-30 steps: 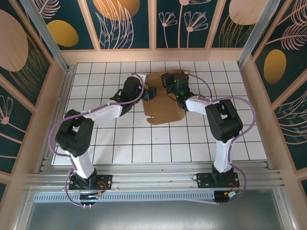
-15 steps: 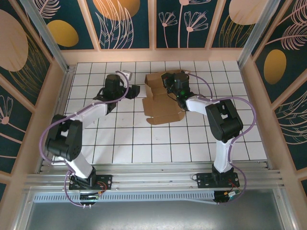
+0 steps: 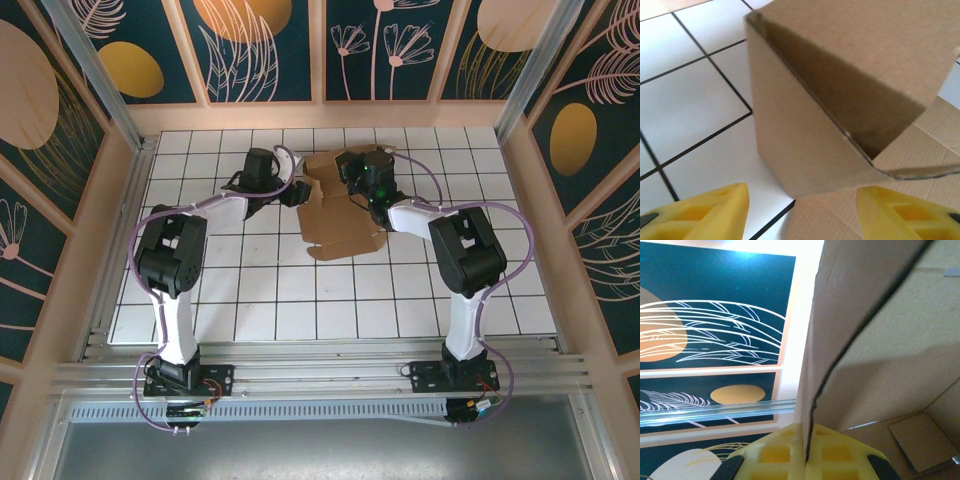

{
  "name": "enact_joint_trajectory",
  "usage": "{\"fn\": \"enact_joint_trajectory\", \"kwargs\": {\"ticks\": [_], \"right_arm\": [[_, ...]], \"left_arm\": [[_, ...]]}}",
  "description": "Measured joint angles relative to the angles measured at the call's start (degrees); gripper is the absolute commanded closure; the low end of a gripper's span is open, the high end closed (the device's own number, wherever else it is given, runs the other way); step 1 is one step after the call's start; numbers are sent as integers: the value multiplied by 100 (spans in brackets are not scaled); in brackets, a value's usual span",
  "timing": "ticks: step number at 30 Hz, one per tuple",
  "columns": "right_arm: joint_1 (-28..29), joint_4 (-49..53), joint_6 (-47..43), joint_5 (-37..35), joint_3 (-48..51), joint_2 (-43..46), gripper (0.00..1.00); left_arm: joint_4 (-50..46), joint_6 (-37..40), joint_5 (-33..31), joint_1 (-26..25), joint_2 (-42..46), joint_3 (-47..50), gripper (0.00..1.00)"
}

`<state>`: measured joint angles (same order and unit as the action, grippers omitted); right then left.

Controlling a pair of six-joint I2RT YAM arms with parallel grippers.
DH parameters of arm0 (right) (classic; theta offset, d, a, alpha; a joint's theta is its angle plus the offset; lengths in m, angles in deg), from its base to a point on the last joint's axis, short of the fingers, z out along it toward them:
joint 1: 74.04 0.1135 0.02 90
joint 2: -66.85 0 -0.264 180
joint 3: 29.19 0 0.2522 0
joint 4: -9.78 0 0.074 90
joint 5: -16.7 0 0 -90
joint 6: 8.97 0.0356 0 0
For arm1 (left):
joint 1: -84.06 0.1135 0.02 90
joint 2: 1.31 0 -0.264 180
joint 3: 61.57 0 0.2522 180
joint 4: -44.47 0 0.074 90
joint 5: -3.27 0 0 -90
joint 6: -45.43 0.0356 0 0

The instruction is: Fold the paper box

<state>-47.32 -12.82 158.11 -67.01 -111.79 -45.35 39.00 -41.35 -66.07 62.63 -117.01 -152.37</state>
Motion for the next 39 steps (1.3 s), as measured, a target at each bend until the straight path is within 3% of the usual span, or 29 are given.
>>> {"fn": "enact_joint_trajectory", "kwargs": {"ticks": [12,19,22,39], "right_arm": [[0,15,142,-52,22,0,96],[11,96,378,-238,33,-2,93],[11,107,501,-238,31,-2,92],[37,487,601,-332,-164,-4,90]], "left_arm": [[26,-645,160,-66,-455,-501,61],[114,-1322,-542,-232,-601,-584,40],[175,-1425,-885,-330,-684,-610,40],[52,-1263,-2498,-662,-1110,-1263,77]]}}
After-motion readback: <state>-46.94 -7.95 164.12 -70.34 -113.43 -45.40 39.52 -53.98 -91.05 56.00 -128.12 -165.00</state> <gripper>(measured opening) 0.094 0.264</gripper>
